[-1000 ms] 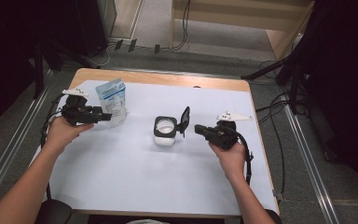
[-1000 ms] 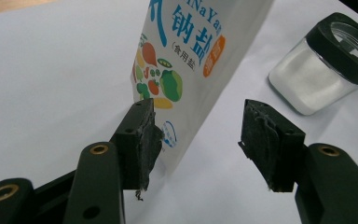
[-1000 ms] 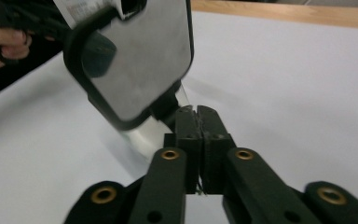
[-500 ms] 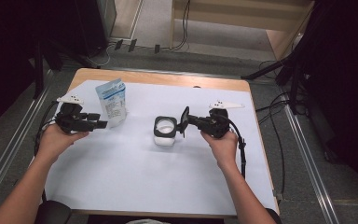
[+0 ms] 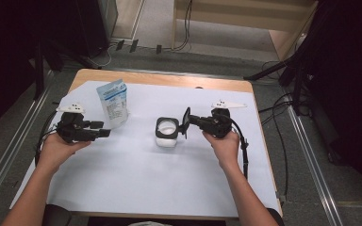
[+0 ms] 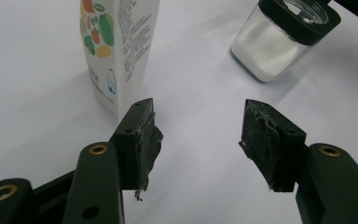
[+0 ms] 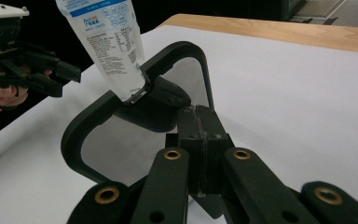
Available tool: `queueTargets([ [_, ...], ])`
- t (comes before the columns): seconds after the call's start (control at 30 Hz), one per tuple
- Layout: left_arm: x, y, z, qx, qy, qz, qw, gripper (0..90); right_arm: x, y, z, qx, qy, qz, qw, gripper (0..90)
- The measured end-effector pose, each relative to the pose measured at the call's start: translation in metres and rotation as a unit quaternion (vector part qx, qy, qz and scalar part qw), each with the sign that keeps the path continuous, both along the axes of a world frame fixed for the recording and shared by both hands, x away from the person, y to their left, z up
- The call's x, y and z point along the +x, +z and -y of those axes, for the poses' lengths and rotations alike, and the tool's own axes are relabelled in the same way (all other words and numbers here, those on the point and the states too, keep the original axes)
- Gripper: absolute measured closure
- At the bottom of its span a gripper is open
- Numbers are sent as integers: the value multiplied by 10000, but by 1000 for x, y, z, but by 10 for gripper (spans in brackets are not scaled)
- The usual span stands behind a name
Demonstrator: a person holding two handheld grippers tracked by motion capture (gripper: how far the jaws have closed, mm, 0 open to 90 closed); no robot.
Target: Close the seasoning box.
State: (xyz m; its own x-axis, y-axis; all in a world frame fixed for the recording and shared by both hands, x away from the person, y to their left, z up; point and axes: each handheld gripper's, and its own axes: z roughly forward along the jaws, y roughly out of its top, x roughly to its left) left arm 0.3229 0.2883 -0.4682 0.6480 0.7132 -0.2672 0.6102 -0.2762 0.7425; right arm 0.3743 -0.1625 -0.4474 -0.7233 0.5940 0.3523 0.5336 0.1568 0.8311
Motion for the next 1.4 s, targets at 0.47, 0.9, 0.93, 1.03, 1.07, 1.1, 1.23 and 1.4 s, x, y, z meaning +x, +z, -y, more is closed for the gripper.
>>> queueTargets([
  [0.47, -12, 2, 4, -63, -180, 118, 9997, 446, 7, 9, -7, 24, 37, 76, 10000, 900],
  [0.9, -11, -4, 3, 1, -198, -10, 9998, 445, 8, 4, -16, 9, 111, 57, 9999, 900],
  [0.93, -10, -5, 2, 16, -184, 1, 9998, 445, 8, 4, -17, 1, 111, 62, 9999, 900],
  [1.03, -10, -7, 3, 37, -186, -9, 9998, 445, 9, 3, -18, -3, 111, 52, 9999, 900],
  [1.07, -10, -7, 3, 38, -188, -18, 9998, 445, 9, 3, -18, -13, 114, 47, 9999, 900],
  [1.1, -9, -7, 3, 25, -191, -29, 9998, 445, 9, 2, -19, -13, 113, 37, 9999, 900],
  [1.23, -10, -7, 3, 13, -214, -24, 9998, 445, 9, 1, -21, -45, 139, 28, 9999, 900],
  [1.4, -9, -7, 3, 13, -208, -22, 9998, 444, 9, -1, -26, -93, 204, 19, 9997, 900],
])
